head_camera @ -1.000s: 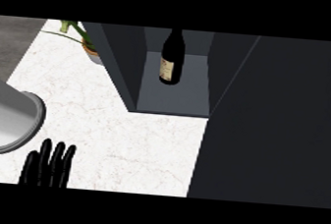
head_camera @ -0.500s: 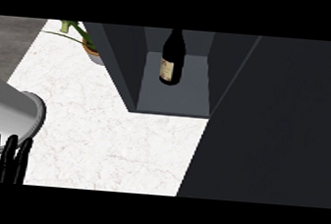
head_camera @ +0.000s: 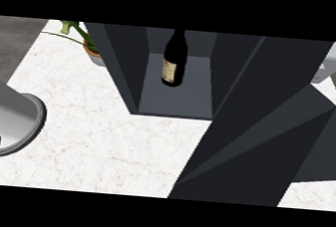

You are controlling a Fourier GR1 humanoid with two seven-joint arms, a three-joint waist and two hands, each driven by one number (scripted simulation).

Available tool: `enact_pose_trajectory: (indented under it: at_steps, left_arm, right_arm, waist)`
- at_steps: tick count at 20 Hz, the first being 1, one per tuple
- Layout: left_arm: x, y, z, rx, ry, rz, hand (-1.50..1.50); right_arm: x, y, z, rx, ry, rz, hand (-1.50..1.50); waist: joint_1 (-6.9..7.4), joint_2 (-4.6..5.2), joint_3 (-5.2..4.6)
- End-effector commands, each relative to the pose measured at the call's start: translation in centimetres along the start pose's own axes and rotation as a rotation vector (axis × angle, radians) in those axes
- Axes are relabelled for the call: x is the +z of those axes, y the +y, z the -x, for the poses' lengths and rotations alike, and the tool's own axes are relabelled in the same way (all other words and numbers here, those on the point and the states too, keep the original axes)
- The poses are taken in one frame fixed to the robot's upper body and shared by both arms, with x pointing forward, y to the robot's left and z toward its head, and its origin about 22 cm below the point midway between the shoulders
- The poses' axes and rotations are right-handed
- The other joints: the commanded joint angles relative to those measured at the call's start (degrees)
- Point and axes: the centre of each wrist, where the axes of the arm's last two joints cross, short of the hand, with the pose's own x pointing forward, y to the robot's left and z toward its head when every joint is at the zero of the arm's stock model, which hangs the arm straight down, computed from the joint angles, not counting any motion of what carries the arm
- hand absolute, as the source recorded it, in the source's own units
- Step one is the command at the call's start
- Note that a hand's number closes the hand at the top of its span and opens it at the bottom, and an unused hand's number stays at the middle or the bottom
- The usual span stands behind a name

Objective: Pick up the wine, place it into the cabinet and close the cabinet

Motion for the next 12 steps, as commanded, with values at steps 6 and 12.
enact_pose_trajectory:
  at_steps: [6,12]
  left_arm:
    - [-0.7,2.0,-1.5,0.0,0.012,0.024,-1.5]
    - [-2.2,3.5,-0.5,0.033,0.009,0.017,-1.5]
  right_arm:
    - [0.7,5.0,-2.3,0.078,-0.136,0.023,1.5]
    - [-2.3,5.3,-2.1,0.177,-0.167,0.067,1.5]
  waist:
    - [0.04,-0.11,-0.01]
    - [0.19,0.27,-0.16]
